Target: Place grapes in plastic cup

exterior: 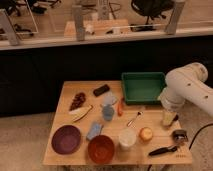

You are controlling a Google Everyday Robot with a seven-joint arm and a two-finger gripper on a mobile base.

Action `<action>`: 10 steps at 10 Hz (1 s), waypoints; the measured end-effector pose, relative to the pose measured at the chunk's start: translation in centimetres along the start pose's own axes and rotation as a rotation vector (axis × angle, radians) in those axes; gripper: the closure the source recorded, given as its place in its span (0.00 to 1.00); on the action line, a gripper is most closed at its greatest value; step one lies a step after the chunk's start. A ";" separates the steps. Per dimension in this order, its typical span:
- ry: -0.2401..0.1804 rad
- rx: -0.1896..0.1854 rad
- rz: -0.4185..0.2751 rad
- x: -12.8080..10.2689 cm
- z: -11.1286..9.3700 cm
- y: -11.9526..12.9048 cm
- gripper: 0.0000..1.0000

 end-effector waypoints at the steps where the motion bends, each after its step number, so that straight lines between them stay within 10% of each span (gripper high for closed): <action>1: 0.000 0.000 -0.001 0.0 0.0 0.0 0.20; 6: -0.109 0.084 -0.237 -3.9 0.5 -5.0 0.20; 10: -0.208 0.176 -0.591 -11.7 0.8 -8.0 0.20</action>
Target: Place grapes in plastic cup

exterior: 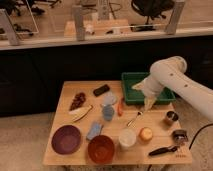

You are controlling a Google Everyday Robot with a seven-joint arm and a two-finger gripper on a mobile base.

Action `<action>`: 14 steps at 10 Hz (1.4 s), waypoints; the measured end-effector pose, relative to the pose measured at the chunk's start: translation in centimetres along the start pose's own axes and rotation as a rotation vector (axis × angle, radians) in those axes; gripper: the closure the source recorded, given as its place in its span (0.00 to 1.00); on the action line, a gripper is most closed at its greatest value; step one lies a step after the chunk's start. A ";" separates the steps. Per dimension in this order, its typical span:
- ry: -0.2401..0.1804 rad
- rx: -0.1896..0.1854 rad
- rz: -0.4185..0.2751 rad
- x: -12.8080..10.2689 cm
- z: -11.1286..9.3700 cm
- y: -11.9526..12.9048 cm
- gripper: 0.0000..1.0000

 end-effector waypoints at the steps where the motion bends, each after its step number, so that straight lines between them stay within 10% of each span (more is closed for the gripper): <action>1: -0.039 0.030 -0.136 -1.6 0.9 -2.0 0.20; 5: -0.101 0.091 -0.393 -5.8 3.5 -7.2 0.20; 12: -0.099 0.093 -0.407 -5.9 3.6 -7.4 0.20; 14: -0.126 0.096 -0.530 -6.8 4.0 -8.5 0.20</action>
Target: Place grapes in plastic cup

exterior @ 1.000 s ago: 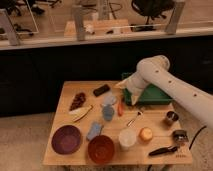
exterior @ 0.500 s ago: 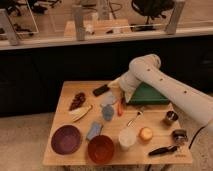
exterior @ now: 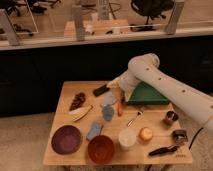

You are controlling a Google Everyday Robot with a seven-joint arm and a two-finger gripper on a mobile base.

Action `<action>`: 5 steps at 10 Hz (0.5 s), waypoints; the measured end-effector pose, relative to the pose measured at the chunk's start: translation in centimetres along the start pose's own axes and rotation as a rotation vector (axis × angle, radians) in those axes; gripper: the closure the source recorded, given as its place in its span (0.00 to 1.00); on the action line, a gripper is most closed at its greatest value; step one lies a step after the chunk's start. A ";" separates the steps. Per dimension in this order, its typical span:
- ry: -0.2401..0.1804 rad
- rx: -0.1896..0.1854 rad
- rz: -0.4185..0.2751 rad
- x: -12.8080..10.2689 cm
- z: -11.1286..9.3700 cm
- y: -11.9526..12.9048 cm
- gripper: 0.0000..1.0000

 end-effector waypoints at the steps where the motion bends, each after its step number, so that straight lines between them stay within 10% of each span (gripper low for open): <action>1: -0.027 0.014 -0.086 -0.3 0.5 -1.8 0.20; 5: -0.160 0.073 -0.383 -2.5 3.7 -9.1 0.20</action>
